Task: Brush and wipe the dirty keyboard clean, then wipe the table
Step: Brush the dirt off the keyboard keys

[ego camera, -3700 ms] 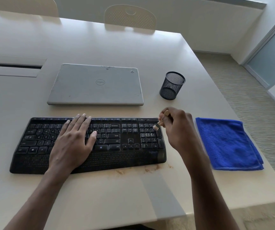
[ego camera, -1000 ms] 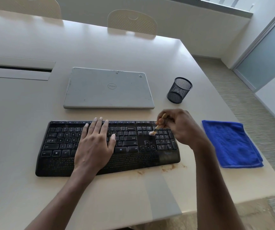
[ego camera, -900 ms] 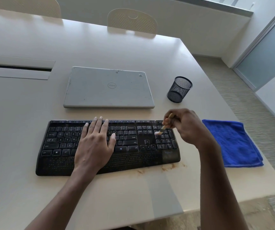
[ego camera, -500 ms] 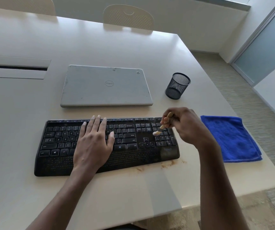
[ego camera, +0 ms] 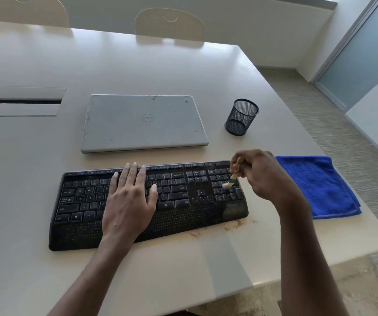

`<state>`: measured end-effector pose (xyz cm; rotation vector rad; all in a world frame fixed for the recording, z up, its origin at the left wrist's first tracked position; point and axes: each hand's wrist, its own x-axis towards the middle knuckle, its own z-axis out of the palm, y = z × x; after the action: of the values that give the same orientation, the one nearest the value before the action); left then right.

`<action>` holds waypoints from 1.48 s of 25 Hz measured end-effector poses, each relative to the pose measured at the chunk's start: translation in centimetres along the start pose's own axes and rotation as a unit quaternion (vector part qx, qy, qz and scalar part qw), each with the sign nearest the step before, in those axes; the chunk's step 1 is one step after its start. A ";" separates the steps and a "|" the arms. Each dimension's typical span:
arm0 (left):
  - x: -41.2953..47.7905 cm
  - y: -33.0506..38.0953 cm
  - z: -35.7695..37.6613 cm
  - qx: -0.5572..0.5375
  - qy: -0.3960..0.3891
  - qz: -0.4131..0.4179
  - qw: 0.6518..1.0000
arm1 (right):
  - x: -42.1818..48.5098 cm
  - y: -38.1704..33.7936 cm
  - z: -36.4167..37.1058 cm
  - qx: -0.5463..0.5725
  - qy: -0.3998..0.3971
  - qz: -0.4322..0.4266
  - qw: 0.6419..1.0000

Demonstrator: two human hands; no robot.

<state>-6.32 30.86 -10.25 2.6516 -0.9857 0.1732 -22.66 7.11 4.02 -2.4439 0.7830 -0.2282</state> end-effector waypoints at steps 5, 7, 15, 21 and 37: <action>0.0 0.0 0.1 -0.002 0.000 0.001 1.000 | -0.3 -1.7 0.3 0.029 -0.015 -0.058 0.998; 0.1 0.0 0.1 -0.001 -0.001 0.002 1.000 | -0.3 -1.7 0.7 0.033 -0.041 -0.063 0.997; 0.0 0.0 0.0 0.005 0.000 0.004 1.000 | -0.5 0.3 0.3 0.008 0.133 0.020 0.991; 0.2 0.0 0.0 0.005 -0.001 0.005 1.000 | -1.0 -0.2 2.7 -0.010 0.140 0.072 0.987; 0.1 0.0 0.1 0.001 -0.009 0.004 1.000 | -1.1 -1.0 3.1 0.024 0.145 0.077 0.986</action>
<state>-6.21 30.77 -10.32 2.6550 -1.0026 0.1533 -22.09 9.88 2.00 -2.3193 1.0741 -0.5447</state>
